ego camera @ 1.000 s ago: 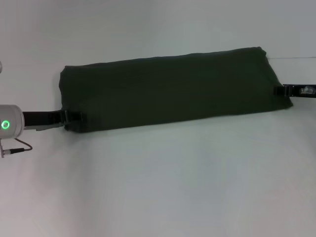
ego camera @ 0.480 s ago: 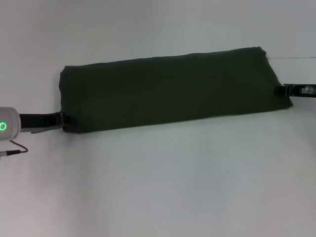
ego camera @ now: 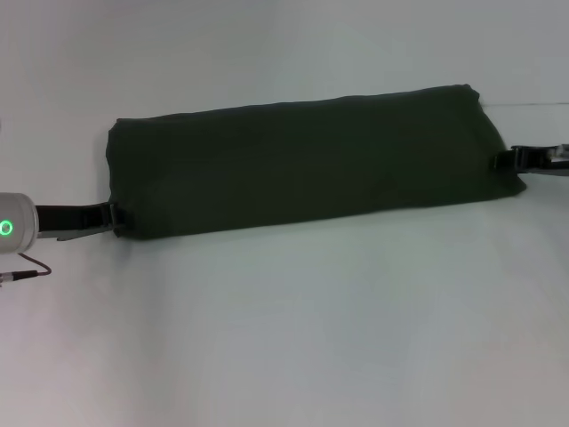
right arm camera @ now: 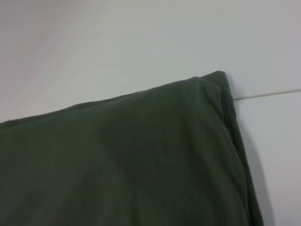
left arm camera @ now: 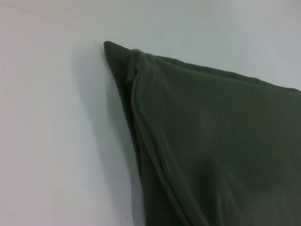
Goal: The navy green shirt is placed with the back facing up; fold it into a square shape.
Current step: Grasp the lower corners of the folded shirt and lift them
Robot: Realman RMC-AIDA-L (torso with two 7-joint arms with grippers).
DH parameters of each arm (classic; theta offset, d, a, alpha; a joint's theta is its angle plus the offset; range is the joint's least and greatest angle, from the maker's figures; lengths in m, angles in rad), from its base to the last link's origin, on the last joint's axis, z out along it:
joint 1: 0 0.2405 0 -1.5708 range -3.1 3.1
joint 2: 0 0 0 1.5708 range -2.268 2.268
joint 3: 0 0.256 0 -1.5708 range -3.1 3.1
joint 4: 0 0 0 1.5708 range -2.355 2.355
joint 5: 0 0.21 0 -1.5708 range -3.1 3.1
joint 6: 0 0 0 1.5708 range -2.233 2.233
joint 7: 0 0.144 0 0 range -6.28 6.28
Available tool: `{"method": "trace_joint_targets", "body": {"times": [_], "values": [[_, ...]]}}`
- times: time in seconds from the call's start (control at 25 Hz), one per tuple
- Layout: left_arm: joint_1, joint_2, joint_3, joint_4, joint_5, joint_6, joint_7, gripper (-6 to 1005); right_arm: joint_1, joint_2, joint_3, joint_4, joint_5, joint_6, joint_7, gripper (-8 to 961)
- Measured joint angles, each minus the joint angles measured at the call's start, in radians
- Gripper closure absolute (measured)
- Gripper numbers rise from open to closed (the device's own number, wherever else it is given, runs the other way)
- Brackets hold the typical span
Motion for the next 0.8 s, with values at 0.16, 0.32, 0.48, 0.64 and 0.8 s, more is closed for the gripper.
{"method": "trace_joint_targets", "body": {"times": [0.16, 0.32, 0.48, 0.64, 0.8], "values": [[0.002, 0.0, 0.0, 0.0, 0.0, 0.0, 0.004, 980, 0.002, -0.021, -0.001, -0.001, -0.01, -0.027, 0.021, 608], [0.006, -0.002, 0.001, 0.002, 0.0, 0.001, 0.003, 980, 0.002, -0.021, -0.001, 0.004, -0.051, 0.001, 0.034, 612], [0.007, -0.002, 0.001, 0.002, 0.0, 0.001, 0.003, 979, 0.002, -0.014, -0.001, 0.009, -0.068, 0.022, 0.041, 616], [0.009, -0.003, -0.001, 0.002, 0.0, 0.001, 0.008, 979, -0.003, -0.002, -0.001, 0.009, -0.069, 0.039, 0.036, 620], [0.01, -0.004, -0.001, 0.002, 0.0, 0.0, 0.009, 979, -0.003, 0.011, -0.001, 0.011, -0.069, 0.058, 0.029, 624]]}}
